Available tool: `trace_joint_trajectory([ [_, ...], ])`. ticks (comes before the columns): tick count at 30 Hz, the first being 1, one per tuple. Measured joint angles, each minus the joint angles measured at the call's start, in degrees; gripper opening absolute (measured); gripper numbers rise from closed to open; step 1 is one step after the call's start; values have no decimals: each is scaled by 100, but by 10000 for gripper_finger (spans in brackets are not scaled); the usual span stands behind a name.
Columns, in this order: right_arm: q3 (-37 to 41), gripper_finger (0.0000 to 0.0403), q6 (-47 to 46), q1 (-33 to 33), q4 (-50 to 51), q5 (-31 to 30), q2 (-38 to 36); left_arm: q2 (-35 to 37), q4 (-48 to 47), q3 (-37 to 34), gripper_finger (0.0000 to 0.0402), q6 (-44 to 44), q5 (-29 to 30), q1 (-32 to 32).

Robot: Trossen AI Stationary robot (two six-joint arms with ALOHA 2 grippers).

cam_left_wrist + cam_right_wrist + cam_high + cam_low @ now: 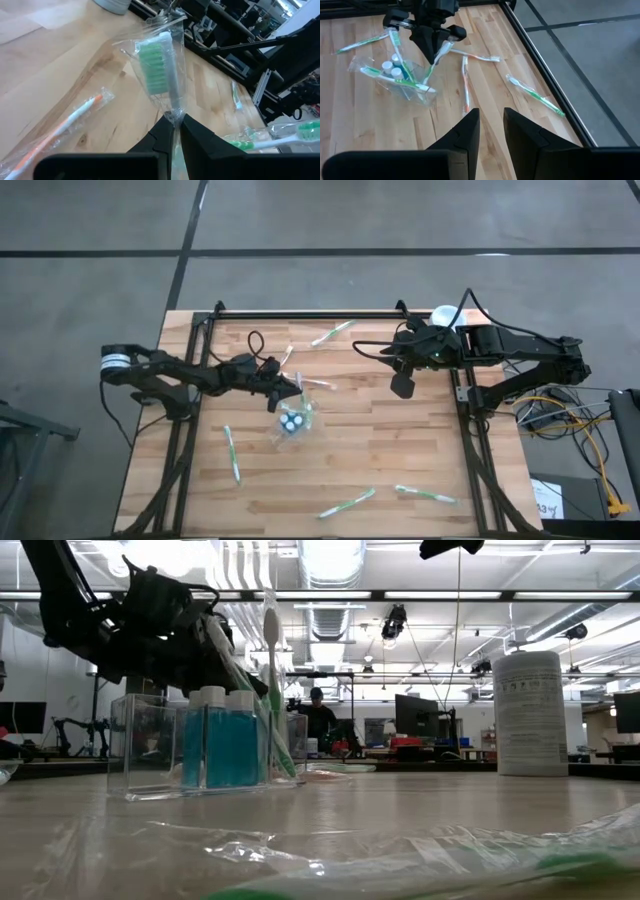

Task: Pick & Place toothbrushing station
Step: Put the green toothbrush into the transparent organizer

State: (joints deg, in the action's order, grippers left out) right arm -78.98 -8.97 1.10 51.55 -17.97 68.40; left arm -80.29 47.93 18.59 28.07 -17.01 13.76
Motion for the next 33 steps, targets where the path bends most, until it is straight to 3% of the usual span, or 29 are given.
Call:
trace_joint_trajectory([
  [5,0,82,0,0,2,0,0,88,-47,-7,40,-15,-20,-7],
  [17,0,82,2,-4,2,0,0,100,-12,-7,163,38,-49,-7],
  [33,0,82,0,-2,2,0,0,1036,-139,-5,172,-58,81,132],
])
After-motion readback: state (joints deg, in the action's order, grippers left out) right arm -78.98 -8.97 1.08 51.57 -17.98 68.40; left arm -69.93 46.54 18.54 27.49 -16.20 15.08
